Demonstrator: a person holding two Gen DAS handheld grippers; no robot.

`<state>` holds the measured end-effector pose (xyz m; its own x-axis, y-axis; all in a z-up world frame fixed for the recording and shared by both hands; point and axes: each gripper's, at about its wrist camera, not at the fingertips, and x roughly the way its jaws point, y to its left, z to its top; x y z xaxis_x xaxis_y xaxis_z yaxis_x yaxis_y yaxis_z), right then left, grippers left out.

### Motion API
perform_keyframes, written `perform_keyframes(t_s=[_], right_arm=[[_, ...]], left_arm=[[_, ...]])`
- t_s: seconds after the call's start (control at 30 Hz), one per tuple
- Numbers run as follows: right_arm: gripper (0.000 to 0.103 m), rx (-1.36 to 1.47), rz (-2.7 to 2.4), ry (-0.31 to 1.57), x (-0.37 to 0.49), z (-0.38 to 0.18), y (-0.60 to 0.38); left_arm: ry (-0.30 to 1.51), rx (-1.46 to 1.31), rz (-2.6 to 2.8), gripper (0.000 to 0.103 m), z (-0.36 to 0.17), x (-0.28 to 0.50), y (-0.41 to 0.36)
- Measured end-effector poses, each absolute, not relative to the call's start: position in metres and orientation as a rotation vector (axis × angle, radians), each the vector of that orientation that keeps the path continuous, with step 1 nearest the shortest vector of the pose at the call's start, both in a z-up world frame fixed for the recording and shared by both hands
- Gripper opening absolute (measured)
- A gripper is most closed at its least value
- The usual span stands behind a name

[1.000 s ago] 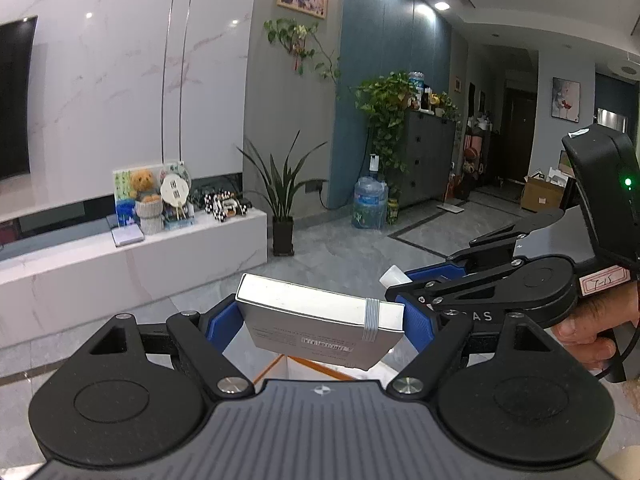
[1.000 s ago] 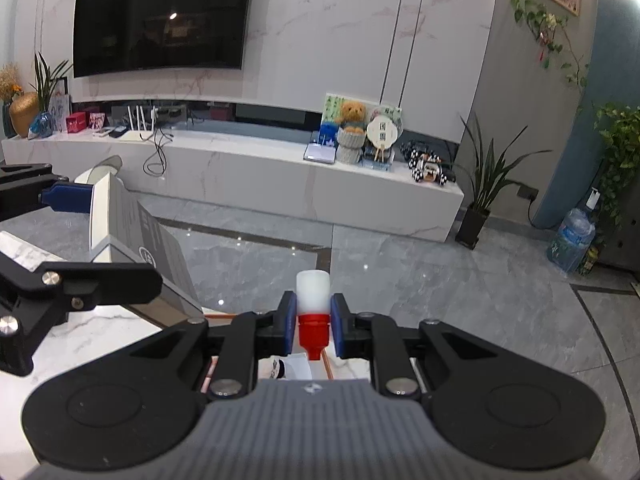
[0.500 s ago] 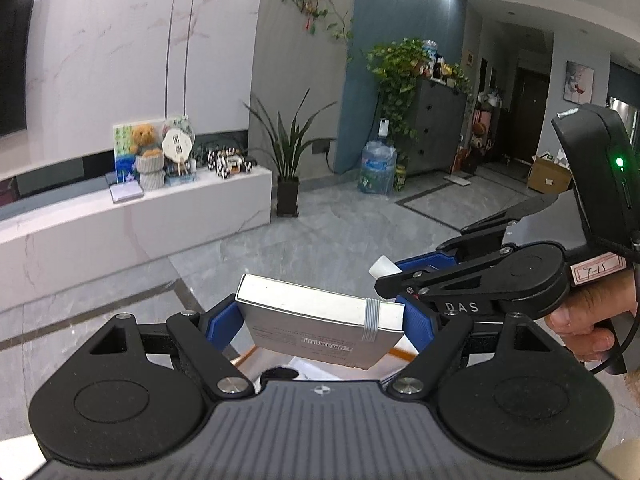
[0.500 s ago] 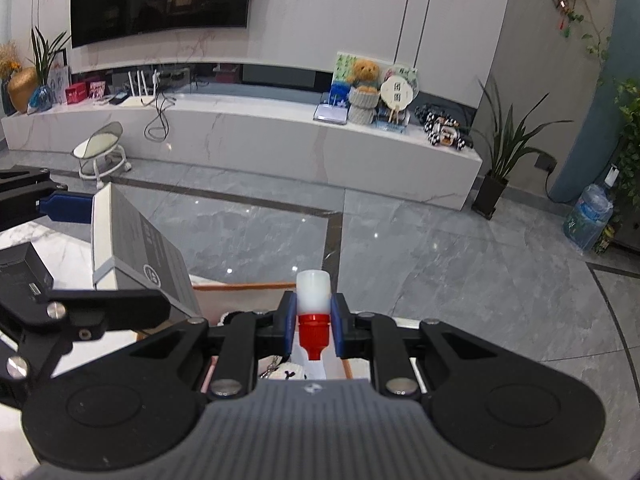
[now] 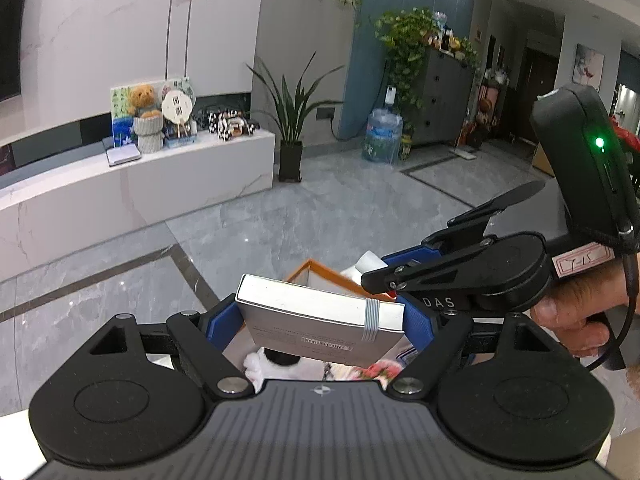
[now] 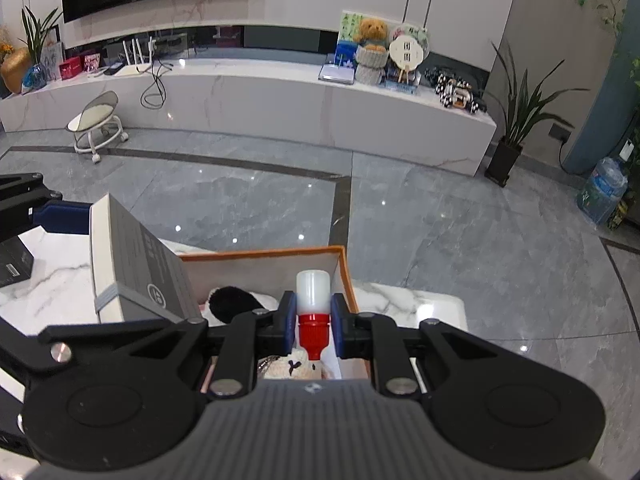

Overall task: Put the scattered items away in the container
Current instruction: 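Carry the notebook and the red-capped bottle over the orange box, then lower and open the right tool releasing the bottle while the left tool releases the notebook into the box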

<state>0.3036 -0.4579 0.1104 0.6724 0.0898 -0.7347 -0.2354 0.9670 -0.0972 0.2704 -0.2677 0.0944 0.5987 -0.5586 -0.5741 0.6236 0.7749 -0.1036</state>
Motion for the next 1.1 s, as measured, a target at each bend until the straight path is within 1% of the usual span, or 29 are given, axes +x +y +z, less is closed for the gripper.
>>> perform_keyframes(t_s=[0.6,0.83,0.93,0.97,1.1], right_arm=[[0.02,-0.205,0.218,0.922,0.339,0.051,-0.438],[0.02,-0.208,0.218,0.95,0.344,0.038,-0.436],[0.022,-0.206,0.212,0.955,0.344,0.038,-0.436],[0.029,-0.207,0.21,0.955,0.344,0.038,-0.436],[0.03,-0.204,0.205,0.949,0.343,0.04,-0.436]], left_arm=[[0.752,0.157,-0.634,0.096,0.041,0.296,-0.263],[0.754,0.173,-0.626,0.096,0.038,0.297,-0.263],[0.759,0.175,-0.621,0.097,0.038,0.298,-0.262],[0.763,0.18,-0.621,0.097,0.038,0.298,-0.263],[0.771,0.19,-0.617,0.097,0.036,0.297,-0.263]])
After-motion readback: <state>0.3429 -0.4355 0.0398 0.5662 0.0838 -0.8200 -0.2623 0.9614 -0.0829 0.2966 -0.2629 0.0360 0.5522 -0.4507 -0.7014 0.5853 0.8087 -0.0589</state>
